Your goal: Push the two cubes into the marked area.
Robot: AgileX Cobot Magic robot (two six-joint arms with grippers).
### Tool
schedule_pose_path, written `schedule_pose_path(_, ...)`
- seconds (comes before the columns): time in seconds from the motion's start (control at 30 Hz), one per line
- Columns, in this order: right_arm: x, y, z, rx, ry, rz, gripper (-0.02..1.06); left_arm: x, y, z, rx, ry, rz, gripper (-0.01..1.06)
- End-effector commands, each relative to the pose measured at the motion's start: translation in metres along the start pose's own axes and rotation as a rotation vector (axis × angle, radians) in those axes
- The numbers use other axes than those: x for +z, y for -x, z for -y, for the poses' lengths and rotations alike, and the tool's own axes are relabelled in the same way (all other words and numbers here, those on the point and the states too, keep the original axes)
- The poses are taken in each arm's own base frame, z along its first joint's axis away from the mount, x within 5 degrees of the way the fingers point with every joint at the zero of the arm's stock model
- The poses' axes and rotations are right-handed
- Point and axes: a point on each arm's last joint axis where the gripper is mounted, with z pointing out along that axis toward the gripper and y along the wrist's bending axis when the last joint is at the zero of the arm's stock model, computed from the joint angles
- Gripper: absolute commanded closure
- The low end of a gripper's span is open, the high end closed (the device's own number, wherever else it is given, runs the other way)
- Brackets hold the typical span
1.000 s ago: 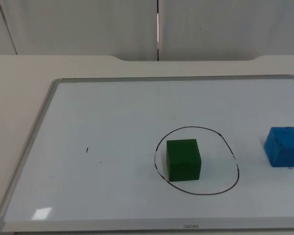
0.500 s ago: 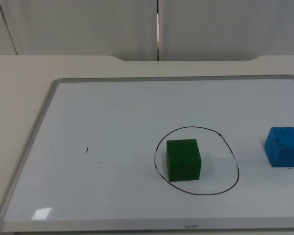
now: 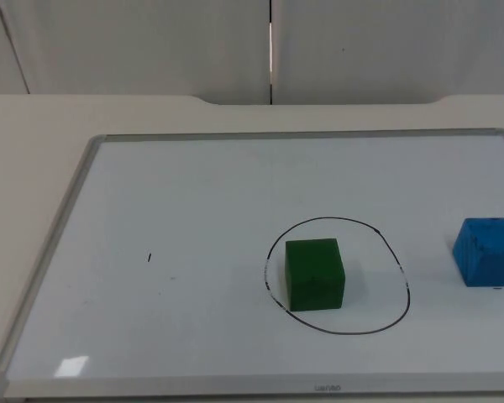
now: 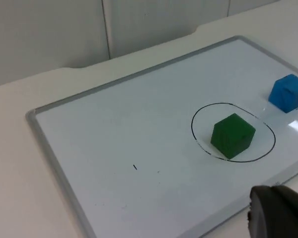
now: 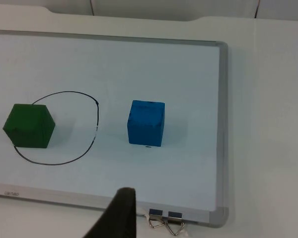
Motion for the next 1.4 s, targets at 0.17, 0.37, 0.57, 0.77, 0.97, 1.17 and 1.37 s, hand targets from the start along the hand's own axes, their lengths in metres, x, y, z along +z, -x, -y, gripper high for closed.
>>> schedule_pose_path(0.17, 0.000, 0.000, 0.000, 0.003, -0.003, 0.010, -0.01, -0.004, -0.024, -0.002, -0.016, 0.022, -0.079, 1.05)
schedule_pose_path(0.37, 0.000, 0.000, 0.000, 0.003, -0.003, 0.010, -0.01, 0.004, -0.030, -0.002, -0.029, 0.015, -0.104, 1.05)
schedule_pose_path(0.57, 0.000, 0.000, -0.001, 0.004, -0.001, 0.010, -0.01, 0.004, -0.031, -0.002, -0.025, 0.022, -0.105, 1.05)
schedule_pose_path(0.77, 0.000, 0.000, 0.001, -0.002, -0.013, 0.008, -0.01, 0.004, -0.031, -0.002, -0.018, 0.024, -0.106, 1.05)
schedule_pose_path(0.97, 0.000, 0.000, -0.001, 0.004, -0.001, 0.008, -0.01, 0.004, -0.031, -0.002, -0.026, 0.020, -0.105, 1.05)
schedule_pose_path(1.17, 0.000, 0.000, 0.000, 0.016, -0.004, 0.008, 0.02, 0.004, -0.031, -0.002, -0.026, 0.020, -0.105, 1.05)
schedule_pose_path(1.37, 0.007, 0.008, 0.000, 0.063, -0.008, -0.055, 0.43, 0.004, -0.031, -0.002, -0.026, 0.020, -0.105, 1.05)
